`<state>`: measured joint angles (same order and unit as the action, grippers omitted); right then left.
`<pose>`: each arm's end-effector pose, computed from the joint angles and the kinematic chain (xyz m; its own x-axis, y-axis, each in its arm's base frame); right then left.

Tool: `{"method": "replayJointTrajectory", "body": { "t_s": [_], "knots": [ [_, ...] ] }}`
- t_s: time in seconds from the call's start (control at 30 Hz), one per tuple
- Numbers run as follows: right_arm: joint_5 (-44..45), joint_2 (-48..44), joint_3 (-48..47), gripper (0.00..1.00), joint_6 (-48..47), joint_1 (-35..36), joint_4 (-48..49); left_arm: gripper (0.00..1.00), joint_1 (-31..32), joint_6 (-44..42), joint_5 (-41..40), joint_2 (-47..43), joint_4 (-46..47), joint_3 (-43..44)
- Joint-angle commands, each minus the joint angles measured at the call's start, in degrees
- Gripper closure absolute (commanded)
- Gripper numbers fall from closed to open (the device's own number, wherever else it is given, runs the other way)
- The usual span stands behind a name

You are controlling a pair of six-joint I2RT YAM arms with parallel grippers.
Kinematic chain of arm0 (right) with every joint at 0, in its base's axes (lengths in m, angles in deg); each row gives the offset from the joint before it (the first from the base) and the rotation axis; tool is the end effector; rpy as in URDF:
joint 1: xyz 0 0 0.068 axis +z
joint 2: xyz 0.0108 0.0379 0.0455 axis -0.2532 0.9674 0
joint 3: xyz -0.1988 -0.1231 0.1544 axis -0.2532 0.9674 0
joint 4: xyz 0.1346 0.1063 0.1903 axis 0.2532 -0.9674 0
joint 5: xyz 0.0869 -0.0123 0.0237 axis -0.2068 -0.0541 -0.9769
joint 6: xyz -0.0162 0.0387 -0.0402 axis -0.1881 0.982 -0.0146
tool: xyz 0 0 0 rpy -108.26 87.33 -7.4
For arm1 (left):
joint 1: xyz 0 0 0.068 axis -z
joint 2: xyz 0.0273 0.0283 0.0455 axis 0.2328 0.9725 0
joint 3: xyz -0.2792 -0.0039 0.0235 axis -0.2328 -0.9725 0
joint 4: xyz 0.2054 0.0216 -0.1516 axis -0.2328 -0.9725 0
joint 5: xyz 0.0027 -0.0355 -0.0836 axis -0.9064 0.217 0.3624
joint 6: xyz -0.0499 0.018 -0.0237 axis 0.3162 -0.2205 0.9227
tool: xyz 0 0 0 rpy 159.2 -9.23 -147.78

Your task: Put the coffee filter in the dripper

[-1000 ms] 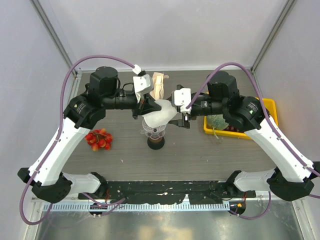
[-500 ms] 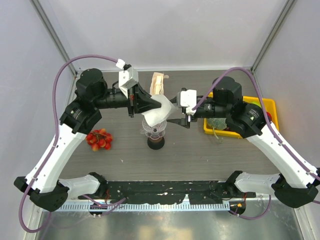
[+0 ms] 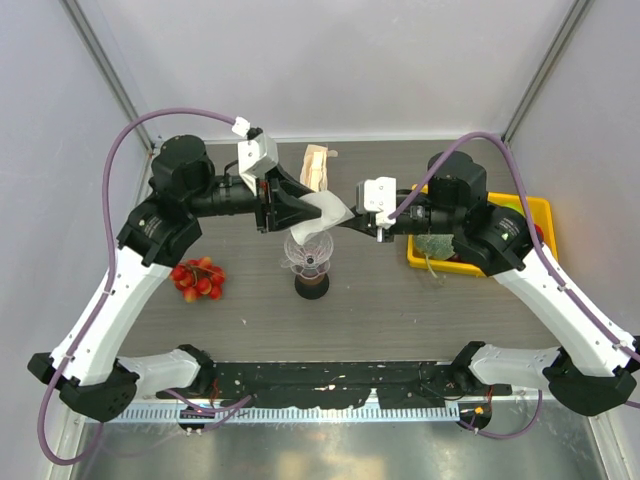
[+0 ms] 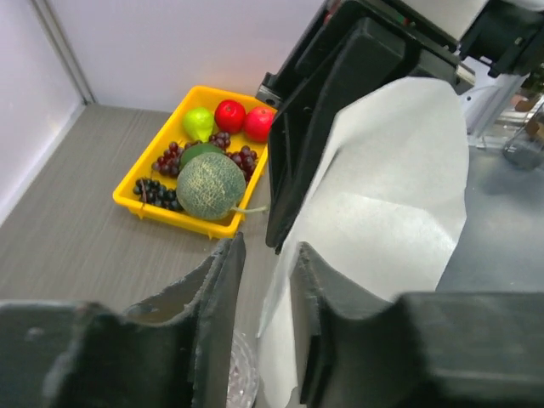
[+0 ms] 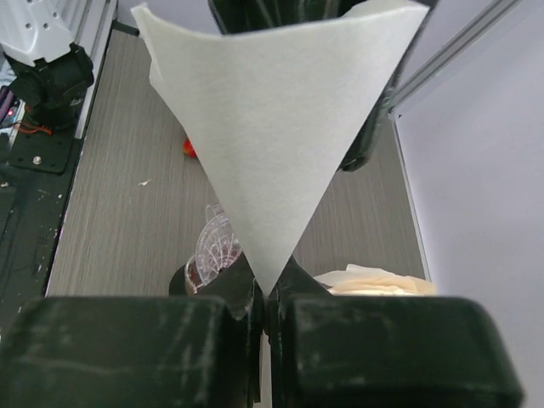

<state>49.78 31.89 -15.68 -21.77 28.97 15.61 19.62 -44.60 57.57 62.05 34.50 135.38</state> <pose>0.1427 0.1702 0.4774 0.4507 -0.2344 -0.8613 -0.8782 0.0563 -0.4749 0.1636 -0.1443 0.5005 -0.0656 0.0306 -0.9974 0.9895 0.1308 -0.0611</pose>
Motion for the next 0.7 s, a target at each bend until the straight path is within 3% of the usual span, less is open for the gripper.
{"method": "replayJointTrajectory", "body": {
  "t_s": [0.0,0.13,0.67],
  "knots": [
    [-2.61,-0.51,-2.42,0.95,-2.83,-0.04,-4.30,0.59,-0.21,-11.78,-2.28,0.82,-9.66,6.35],
    [-3.76,0.27,-3.39,0.95,-4.59,-0.13,-9.32,0.52,-0.03,-18.39,-1.31,1.53,-13.63,9.18],
    [-5.25,5.63,-8.49,0.91,-4.33,-0.13,-19.43,0.47,8.05,-37.28,-5.79,4.43,-23.47,13.75]
  ]
}}
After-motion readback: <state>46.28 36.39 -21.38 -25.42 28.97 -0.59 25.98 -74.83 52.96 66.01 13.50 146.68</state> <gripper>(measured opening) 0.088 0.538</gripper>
